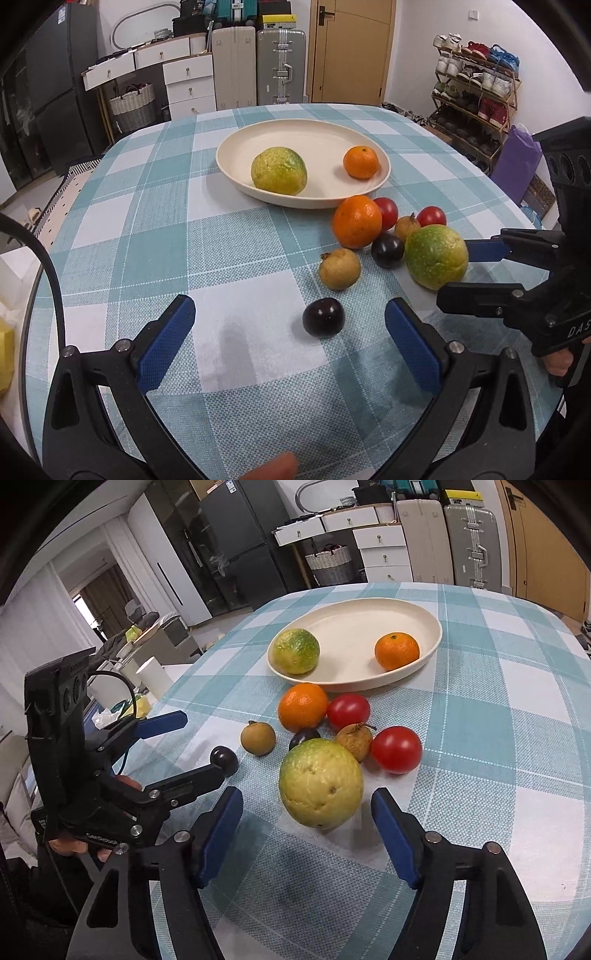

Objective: Organize fruits
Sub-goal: 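Withdraw both tools from the plate toward the remaining fruits, then grasp the yellow pomelo with the right tool while the left tool grasps a dark plum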

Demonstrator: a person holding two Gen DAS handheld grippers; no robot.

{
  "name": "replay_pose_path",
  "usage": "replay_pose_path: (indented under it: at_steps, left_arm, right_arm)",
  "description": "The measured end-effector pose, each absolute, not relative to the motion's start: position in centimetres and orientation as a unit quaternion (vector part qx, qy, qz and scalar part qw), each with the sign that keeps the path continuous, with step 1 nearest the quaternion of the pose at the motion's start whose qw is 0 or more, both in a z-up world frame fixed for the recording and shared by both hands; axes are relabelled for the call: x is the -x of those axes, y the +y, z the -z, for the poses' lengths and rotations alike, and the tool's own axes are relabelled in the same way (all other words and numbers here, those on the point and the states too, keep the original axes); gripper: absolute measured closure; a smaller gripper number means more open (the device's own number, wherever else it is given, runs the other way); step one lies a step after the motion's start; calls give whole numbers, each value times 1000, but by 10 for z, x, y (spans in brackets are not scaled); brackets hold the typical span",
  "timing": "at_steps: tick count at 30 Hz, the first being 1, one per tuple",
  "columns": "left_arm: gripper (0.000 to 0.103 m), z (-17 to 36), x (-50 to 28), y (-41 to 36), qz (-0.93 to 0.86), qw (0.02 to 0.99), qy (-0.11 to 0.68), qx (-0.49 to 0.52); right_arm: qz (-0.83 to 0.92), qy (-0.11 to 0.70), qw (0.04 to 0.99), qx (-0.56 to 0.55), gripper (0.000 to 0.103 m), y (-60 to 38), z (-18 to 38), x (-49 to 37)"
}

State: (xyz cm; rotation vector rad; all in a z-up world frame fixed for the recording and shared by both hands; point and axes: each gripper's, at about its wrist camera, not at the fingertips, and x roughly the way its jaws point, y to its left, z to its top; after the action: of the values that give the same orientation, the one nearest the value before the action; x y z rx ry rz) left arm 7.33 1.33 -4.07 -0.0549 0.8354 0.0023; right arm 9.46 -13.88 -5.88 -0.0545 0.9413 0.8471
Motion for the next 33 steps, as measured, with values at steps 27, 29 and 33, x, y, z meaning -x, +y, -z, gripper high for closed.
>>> replay_pose_path:
  at_steps: [27,29,33]
  left_arm:
    - [33,54,-78,7,55,896,440,31]
    - [35,54,-77,7,58,896,439,31]
    - [42,53,-76,9,56,896,439,32]
  right_arm:
    - [-390,444,806,14,55,-140,64,-99]
    - [-391,442,807,18,55,-139,64,-98]
    - [-392,434,811,23,56,-138,63,-95]
